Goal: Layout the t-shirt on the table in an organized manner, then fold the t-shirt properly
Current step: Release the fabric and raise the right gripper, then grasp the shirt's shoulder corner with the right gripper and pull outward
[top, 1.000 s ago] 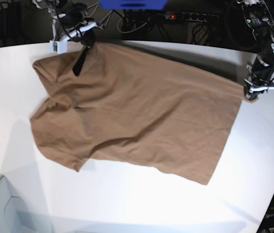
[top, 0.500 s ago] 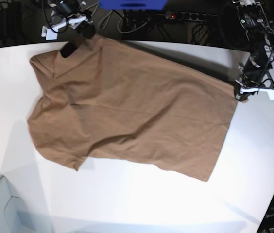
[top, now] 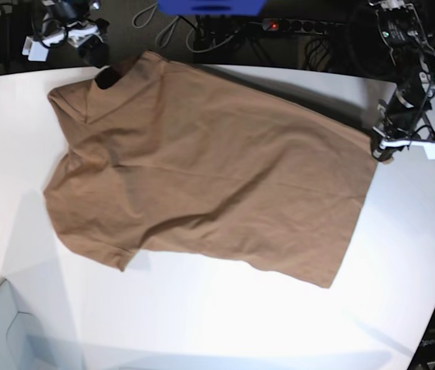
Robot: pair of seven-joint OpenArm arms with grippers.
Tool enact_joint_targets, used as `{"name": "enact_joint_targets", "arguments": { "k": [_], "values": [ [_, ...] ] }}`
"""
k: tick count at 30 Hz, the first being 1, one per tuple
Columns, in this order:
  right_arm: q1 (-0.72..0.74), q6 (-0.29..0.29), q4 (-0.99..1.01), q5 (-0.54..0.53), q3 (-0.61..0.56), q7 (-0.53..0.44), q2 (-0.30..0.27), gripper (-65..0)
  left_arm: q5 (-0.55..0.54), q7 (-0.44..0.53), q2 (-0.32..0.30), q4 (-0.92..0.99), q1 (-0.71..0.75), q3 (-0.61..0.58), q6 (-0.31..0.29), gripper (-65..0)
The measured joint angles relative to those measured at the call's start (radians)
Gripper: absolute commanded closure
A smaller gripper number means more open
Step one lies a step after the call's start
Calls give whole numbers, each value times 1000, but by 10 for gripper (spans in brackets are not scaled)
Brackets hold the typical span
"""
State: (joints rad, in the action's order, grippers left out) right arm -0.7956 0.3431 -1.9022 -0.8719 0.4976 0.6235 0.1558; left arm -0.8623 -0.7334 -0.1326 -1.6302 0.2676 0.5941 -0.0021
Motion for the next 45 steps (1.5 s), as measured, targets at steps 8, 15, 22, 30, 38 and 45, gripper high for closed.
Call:
{"name": "enact_joint_targets", "arguments": {
  "k": [8,15,22,30,38,45],
  "values": [
    [61,-1,-5,1,0,5,3,-273,0,0,0,0,0,0,0,-2],
    [82,-3,-106,0,8,-3,-12,-254,1,1,0,0,3,0,0,-2],
    [274,-29,-43,0,-185,0,-137,-259,0,0,0,0,11,-1,0,-2],
    [316,-300,155,8,-257,0,-204,-258,0,0,0,0,10,0,1,-2],
    [108,-411,-10,12,-58,-5,-127,-260,0,-2,0,0,14,1,1,-2],
    [89,-409,-65,3,14,-5,-64,-260,0,2,20,0,6,0,0,-4]
  ]
}}
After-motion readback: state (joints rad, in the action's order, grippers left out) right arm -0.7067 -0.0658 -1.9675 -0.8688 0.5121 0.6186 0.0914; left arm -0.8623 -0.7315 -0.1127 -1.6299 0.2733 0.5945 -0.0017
